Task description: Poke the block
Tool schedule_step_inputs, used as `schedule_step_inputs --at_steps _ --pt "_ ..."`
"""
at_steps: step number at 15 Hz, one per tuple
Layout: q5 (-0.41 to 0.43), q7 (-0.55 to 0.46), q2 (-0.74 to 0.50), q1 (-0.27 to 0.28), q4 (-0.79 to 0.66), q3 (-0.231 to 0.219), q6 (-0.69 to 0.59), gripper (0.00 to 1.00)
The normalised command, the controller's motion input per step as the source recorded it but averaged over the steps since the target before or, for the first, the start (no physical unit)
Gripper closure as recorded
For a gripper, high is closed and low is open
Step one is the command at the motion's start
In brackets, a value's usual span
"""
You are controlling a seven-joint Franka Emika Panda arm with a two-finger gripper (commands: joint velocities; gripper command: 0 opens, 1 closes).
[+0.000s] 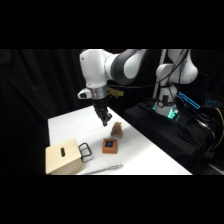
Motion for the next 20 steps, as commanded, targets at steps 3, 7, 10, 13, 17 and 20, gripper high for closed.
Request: schedule_step_inputs --at_steps 3,7,10,13,17,20 --pt "0.041 0.00 0.17 -0.002 -0.03 0.081 0.31 1.00" --pt "0.055 -0.02 0.20 -0.016 -0.02 0.080 0.30 1.00" --pt "0.037 -0.02 0.19 -0.021 -0.01 0.083 0.27 1.00" --pt "0.018 -0.04 0.17 -0.035 -0.01 0.079 0.27 1.00" --pt "0.010 -0.06 0.14 -0.065 0.00 0.085 0.25 1.00" --pt "0.003 -0.07 0.06 -0.075 -0.01 0.095 0.17 1.00"
